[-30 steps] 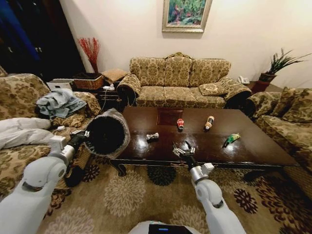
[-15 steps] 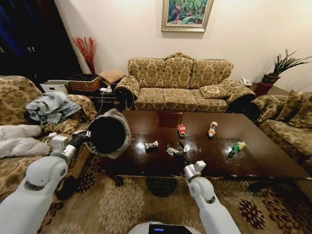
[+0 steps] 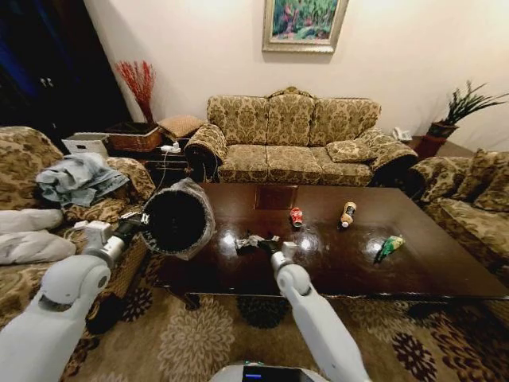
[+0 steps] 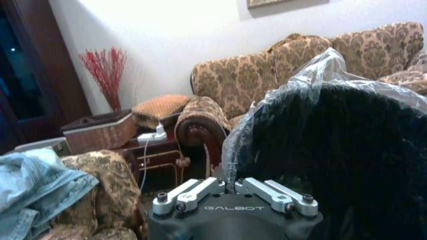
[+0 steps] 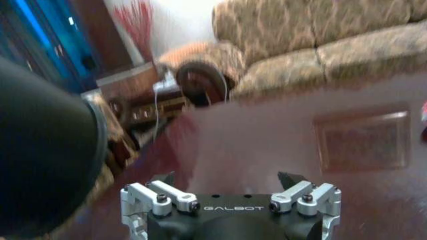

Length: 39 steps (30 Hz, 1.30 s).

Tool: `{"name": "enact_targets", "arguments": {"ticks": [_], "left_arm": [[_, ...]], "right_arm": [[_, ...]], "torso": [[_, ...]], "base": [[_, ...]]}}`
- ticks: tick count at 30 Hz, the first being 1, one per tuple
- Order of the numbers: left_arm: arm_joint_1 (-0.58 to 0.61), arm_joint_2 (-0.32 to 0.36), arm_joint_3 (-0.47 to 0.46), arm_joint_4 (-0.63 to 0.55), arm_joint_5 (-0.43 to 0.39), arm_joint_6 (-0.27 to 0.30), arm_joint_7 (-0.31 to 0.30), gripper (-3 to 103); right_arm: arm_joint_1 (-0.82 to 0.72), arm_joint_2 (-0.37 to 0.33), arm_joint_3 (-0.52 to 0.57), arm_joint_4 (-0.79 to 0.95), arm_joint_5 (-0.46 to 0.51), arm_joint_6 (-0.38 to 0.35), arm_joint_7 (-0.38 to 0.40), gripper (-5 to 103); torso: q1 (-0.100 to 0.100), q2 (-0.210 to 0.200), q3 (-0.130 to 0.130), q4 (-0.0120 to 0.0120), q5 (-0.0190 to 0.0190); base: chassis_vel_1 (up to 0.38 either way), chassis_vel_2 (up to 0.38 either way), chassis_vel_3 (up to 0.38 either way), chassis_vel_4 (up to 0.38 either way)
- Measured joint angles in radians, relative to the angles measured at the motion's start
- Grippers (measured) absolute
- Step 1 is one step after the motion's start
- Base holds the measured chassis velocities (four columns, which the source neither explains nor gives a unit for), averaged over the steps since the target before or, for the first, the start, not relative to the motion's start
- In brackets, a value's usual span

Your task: Move to the front of the table and place the trash on the table into the trash bin.

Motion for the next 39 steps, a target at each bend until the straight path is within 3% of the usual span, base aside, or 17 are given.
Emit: {"name": "enact_targets", "arguments": {"ticks": [4,8,12,17,24,30,39], "left_arm": [[0.003,-0.001,0.004,0.004,0.001,0.0,0.001,2],[0.001,0.005,0.011,0.012,0.002,0.002,0.002,2],[0.001,0.015,0.012,0.021,0.002,0.003,0.003,2],[-0.004,0.023,0.015,0.025,0.0,0.003,0.004,2],[-0.007,0.033,0.019,0.027,-0.005,0.003,0.005,2],[-0.014,0.037,0.023,0.037,-0.007,0.002,0.006,2],[-0.02,0.036,0.028,0.042,-0.01,0.001,0.006,2]], "right_arm": [[0.027,0.061,-0.03,-0.073,0.006,0.008,0.043,100],[0.044,0.132,-0.073,-0.158,0.017,0.057,0.201,100],[0.051,0.136,-0.07,-0.207,0.042,0.11,0.289,100],[0.063,0.136,-0.051,-0.259,0.099,0.184,0.34,100],[0.094,0.134,-0.014,-0.322,0.16,0.219,0.312,100],[0.111,0.133,-0.052,-0.346,0.05,0.21,0.249,100],[0.182,0.132,-0.066,-0.418,0.028,0.165,0.2,100]], "torso": [[0.002,-0.001,0.001,-0.0006,0.0006],[0.001,0.0,0.0,-0.0003,0.0013],[0.001,0.0,0.0,-0.0002,0.0003],[0.001,0.0,0.0,-0.0004,0.0009],[0.001,0.0,0.0,-0.0006,0.0009],[0.001,0.0,0.0,-0.0003,0.0007],[0.001,0.0,0.0,-0.0003,0.0008]], "base": [[0.0,0.0,0.0,0.0],[0.0,0.0,0.0,0.0],[0.0,0.0,0.0,0.0],[0.0,0.0,0.0,0.0],[0.0,0.0,0.0,0.0],[0.0,0.0,0.0,0.0],[0.0,0.0,0.0,0.0]]}}
